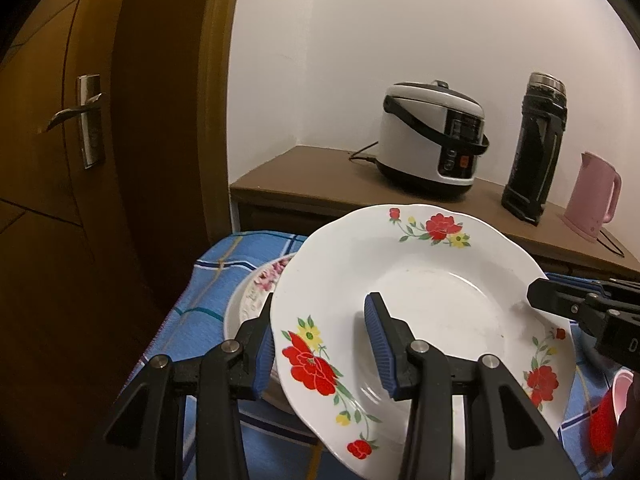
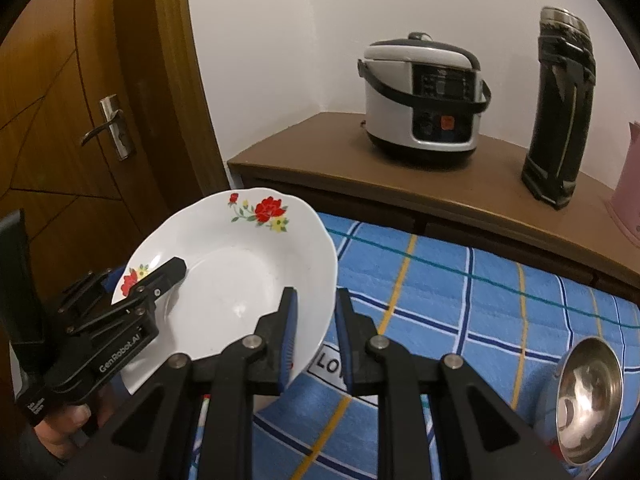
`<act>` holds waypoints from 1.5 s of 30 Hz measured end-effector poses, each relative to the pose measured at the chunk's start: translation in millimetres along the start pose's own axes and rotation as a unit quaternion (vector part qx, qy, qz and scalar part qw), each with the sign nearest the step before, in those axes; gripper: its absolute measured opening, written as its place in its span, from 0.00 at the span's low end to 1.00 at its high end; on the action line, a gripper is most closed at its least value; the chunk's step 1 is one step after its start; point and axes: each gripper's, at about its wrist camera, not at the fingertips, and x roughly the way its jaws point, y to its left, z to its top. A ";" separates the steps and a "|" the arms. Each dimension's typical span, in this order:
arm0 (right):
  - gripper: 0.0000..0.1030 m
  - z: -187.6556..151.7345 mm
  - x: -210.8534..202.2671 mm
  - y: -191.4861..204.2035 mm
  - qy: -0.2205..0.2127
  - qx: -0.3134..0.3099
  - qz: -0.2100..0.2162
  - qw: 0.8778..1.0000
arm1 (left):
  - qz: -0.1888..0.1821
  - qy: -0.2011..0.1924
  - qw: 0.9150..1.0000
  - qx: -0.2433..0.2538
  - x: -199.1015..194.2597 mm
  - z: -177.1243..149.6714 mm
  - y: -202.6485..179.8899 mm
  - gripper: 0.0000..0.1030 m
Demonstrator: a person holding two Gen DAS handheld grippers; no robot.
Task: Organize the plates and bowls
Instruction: 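Lift the red-flower plate with both grippers toward the plate stack, then lower the red-flower plate onto the pink-floral plate with both grippers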
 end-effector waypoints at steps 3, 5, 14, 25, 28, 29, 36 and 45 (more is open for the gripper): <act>0.19 3.5 3.2 4.5 -0.004 -0.002 0.000 1.000 | 0.003 -0.005 1.000 -0.003 0.4 3.5 5.3 0.43; 0.19 5.2 5.4 7.0 -0.006 -0.002 0.001 1.000 | 0.006 -0.008 1.000 -0.004 1.1 5.5 8.8 0.43; 0.19 6.2 17.3 14.4 -0.007 -0.004 -0.001 1.000 | 0.014 -0.019 1.000 -0.007 5.1 12.7 18.6 0.43; 0.19 17.7 21.0 23.4 -0.023 -0.012 -0.012 1.000 | 0.021 -0.014 1.000 -0.013 19.0 16.2 24.6 0.44; 0.19 20.1 23.2 24.4 -0.024 -0.014 -0.015 1.000 | 0.021 -0.015 1.000 -0.015 20.1 17.2 25.9 0.44; 0.19 20.4 23.8 24.4 -0.023 -0.013 -0.015 1.000 | 0.021 -0.015 1.000 -0.016 20.3 17.8 26.4 0.44; 0.19 21.9 32.1 26.1 -0.019 -0.017 -0.022 0.999 | 0.024 -0.020 0.999 -0.018 26.7 23.1 30.4 0.44; 0.19 19.5 45.1 22.8 -0.019 -0.009 -0.031 0.999 | 0.025 -0.017 0.999 -0.017 39.8 19.5 30.7 0.44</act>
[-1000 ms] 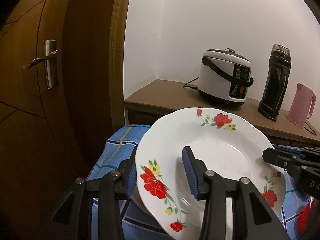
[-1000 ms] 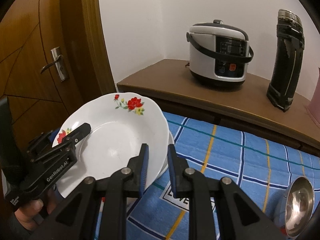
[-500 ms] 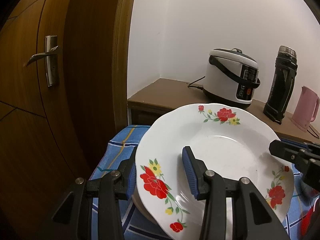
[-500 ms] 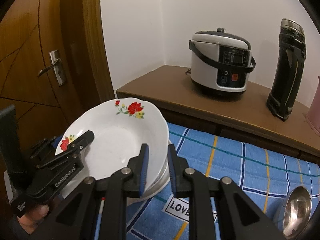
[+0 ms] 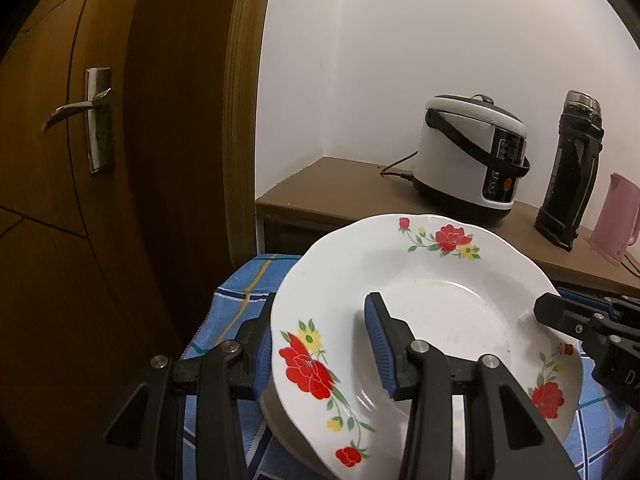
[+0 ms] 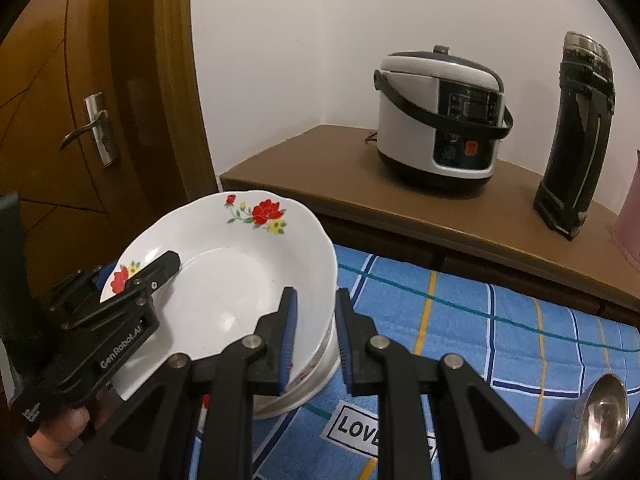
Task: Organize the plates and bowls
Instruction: 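Lower the red-flower plate onto the pink-floral plate with both grippers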
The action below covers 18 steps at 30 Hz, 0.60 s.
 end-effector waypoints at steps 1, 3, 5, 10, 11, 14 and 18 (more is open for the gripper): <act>0.19 -0.4 1.2 0.0 0.001 0.000 -0.001 1.000 | 0.000 0.000 1.000 0.000 1.0 -0.6 0.2 0.44; 0.19 -1.1 4.3 -0.4 0.002 0.002 0.000 1.000 | 0.002 -0.002 1.000 0.001 2.0 -1.2 0.1 0.44; 0.19 -2.0 6.2 -0.3 0.002 0.002 -0.001 1.000 | 0.003 -0.004 1.000 0.000 2.2 -1.4 0.6 0.44; 0.19 -4.2 11.3 -0.8 0.004 0.007 0.003 1.000 | 0.005 -0.001 1.000 -0.002 6.1 -2.1 2.1 0.44; 0.19 -4.4 12.5 -0.9 0.004 0.007 0.003 1.000 | 0.005 -0.001 1.000 -0.002 6.4 -2.0 2.1 0.44; 0.19 -4.5 15.7 -0.9 0.005 0.009 0.004 1.000 | 0.011 -0.002 1.000 0.001 7.2 -1.8 1.3 0.44; 0.19 -4.5 18.0 -0.3 0.005 0.010 0.004 1.000 | 0.014 0.009 1.000 -0.003 12.3 -2.3 2.3 0.44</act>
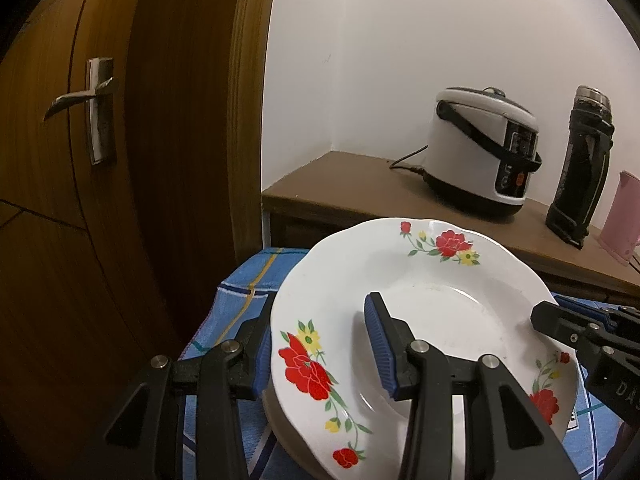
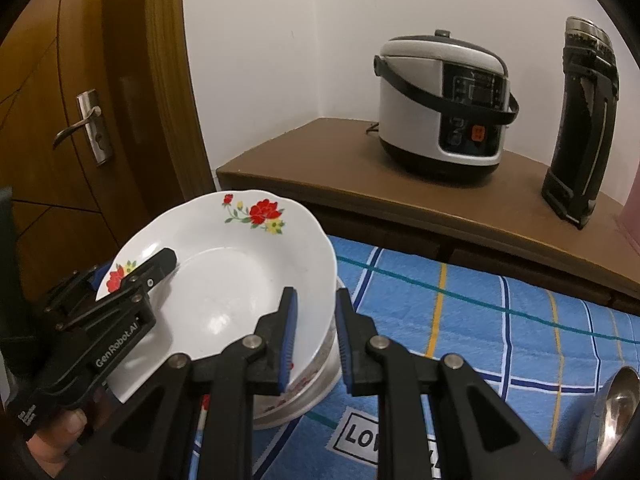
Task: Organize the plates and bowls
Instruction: 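Lower the red-flower plate onto the pink-floral plate with both grippers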
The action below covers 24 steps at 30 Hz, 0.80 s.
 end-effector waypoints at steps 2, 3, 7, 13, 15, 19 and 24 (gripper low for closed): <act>0.19 0.0 1.2 0.0 0.000 0.001 0.000 1.000 | 0.003 0.003 1.000 0.001 1.4 -0.5 -1.0 0.44; 0.19 -0.2 1.0 0.0 -0.001 0.001 0.000 1.000 | 0.004 0.006 1.000 0.002 2.9 -0.8 -1.2 0.44; 0.19 -0.5 1.6 0.1 -0.001 0.000 0.000 1.000 | 0.007 0.011 1.000 0.005 5.3 -1.9 -1.3 0.44; 0.19 -1.7 6.5 0.2 0.006 0.000 0.002 1.000 | 0.005 0.020 1.000 0.002 9.3 -2.7 0.3 0.44; 0.19 -1.6 8.3 0.3 0.007 0.000 0.002 1.000 | 0.004 0.024 1.000 -0.001 11.0 -2.7 1.4 0.44; 0.19 -1.7 12.3 -0.9 0.011 0.002 0.004 1.000 | 0.000 0.029 1.000 -0.004 13.1 -3.6 2.9 0.44; 0.19 -2.4 15.2 -1.7 0.015 0.003 0.006 1.000 | -0.003 0.034 0.999 -0.004 14.8 -4.1 2.6 0.44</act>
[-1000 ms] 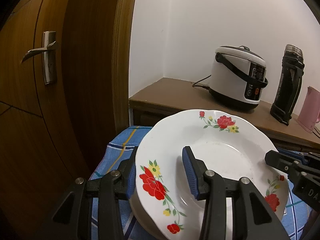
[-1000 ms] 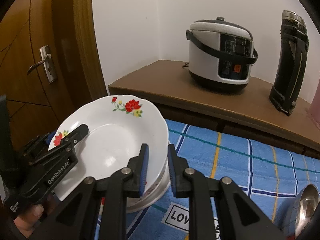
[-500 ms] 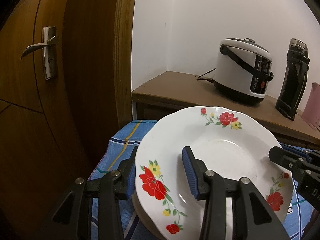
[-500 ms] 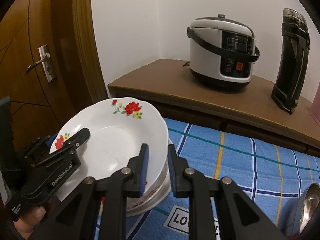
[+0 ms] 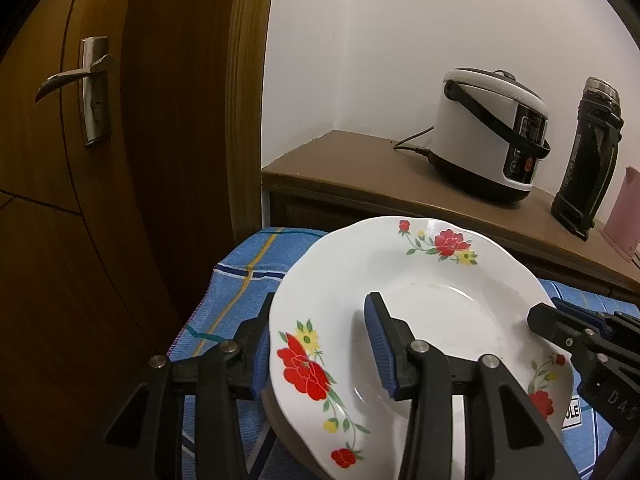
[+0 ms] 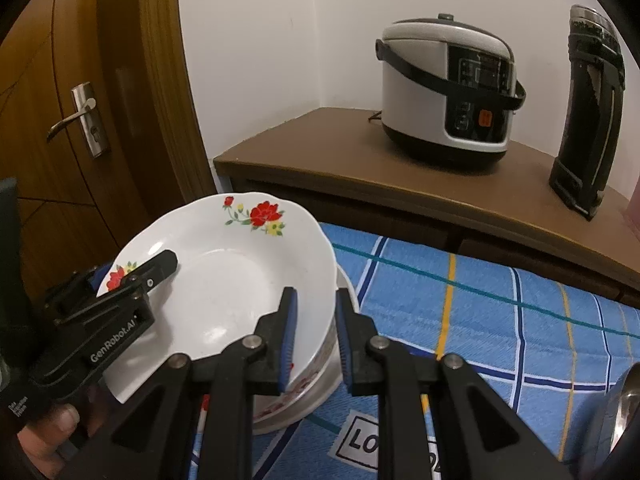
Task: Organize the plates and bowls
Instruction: 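Lower the red-flower plate onto the pink-floral plate with both grippers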
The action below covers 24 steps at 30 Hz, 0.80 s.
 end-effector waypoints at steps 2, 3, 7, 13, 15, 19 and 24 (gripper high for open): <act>0.19 0.0 0.9 -0.9 0.001 0.001 0.000 1.000 | -0.001 0.002 1.000 0.002 0.7 0.4 -0.5 0.44; 0.19 0.1 1.5 -1.4 0.002 0.002 0.000 1.000 | -0.002 0.004 1.000 0.003 1.6 0.5 -0.7 0.44; 0.19 -1.1 3.2 -1.4 0.005 0.004 0.000 1.000 | -0.002 0.009 1.000 0.007 3.5 0.9 -1.2 0.44; 0.19 -0.5 6.7 -1.4 0.010 0.002 -0.002 1.000 | -0.004 0.016 1.000 0.005 5.5 0.4 -0.1 0.44; 0.19 -0.8 7.9 -1.7 0.011 0.002 -0.003 1.000 | -0.005 0.017 1.000 0.005 5.5 0.2 -0.5 0.44; 0.19 -1.7 9.6 -3.0 0.014 0.002 -0.003 1.000 | -0.005 0.023 1.000 0.007 7.8 -0.1 -1.1 0.44; 0.19 -0.6 11.5 -2.7 0.014 0.001 -0.007 1.000 | -0.008 0.031 0.999 0.009 10.7 -0.4 -2.0 0.44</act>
